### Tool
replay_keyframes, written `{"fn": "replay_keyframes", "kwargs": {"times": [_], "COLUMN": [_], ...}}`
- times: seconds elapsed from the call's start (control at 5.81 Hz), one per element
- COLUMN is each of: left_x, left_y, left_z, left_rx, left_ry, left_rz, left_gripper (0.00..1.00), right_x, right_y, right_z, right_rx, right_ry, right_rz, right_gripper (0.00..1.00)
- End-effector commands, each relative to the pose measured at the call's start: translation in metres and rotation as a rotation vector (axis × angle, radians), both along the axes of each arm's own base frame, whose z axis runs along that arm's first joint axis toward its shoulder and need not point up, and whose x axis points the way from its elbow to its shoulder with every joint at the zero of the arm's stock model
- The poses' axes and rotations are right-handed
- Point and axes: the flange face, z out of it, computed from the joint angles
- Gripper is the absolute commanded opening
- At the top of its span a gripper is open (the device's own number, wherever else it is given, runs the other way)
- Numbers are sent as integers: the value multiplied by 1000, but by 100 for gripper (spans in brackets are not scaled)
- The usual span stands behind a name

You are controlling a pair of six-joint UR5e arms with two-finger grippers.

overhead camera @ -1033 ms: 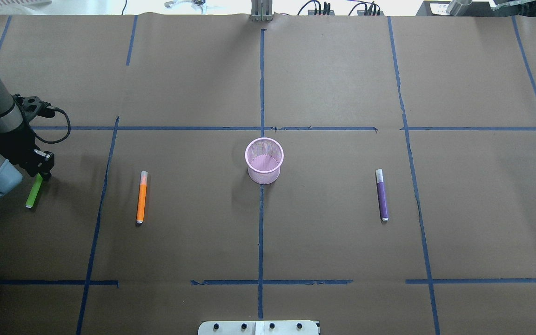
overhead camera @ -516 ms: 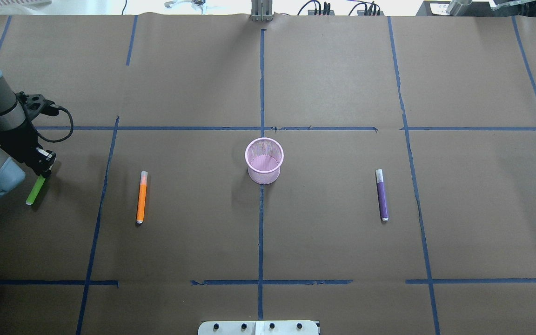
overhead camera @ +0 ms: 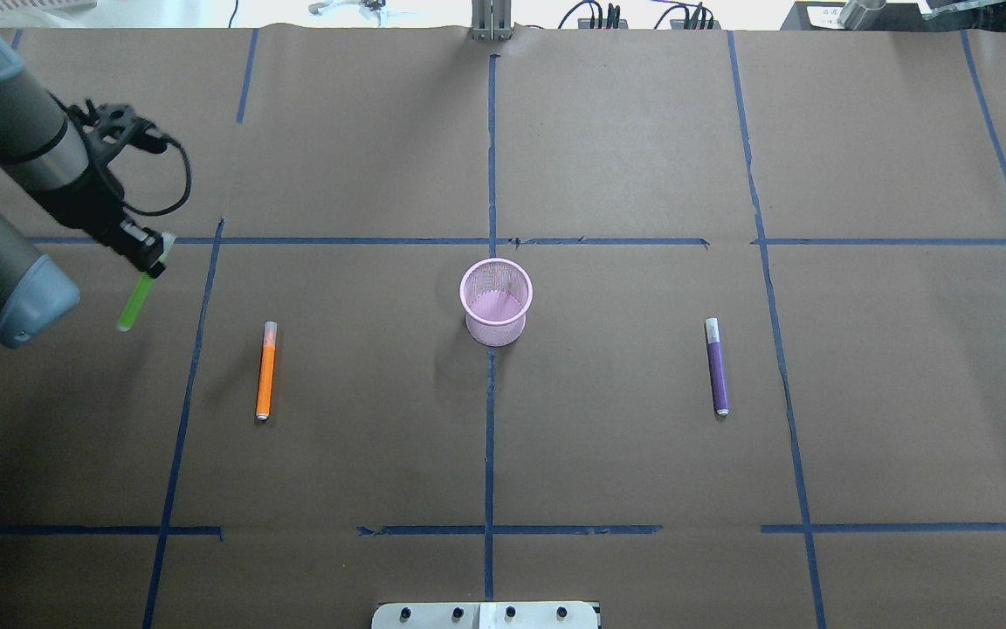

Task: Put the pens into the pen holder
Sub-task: 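Lift the green highlighter with the left gripper and carry it over the cup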

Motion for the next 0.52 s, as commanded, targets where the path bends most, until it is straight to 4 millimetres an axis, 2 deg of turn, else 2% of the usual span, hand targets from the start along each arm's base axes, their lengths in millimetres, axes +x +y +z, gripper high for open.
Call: {"fn": "replay_keyframes", "kwargs": {"times": [0.0, 0.17, 0.34], "left_x": [-4, 28, 41], "left_y": [10, 49, 55], "left_z": [-118, -156, -216], "left_rx": [257, 261, 340], "left_ry": [50, 107, 176], "left_rz": [-63, -65, -74], "left_gripper": [0, 0, 0], "right_x": [0, 0, 0], "right_y": [-1, -1, -1], "right_z": [-2, -3, -1], "right_rx": [7, 15, 13], "right_ry": [-1, -1, -1], "right_rz": [-1, 1, -1], "right_gripper": [100, 100, 100]}}
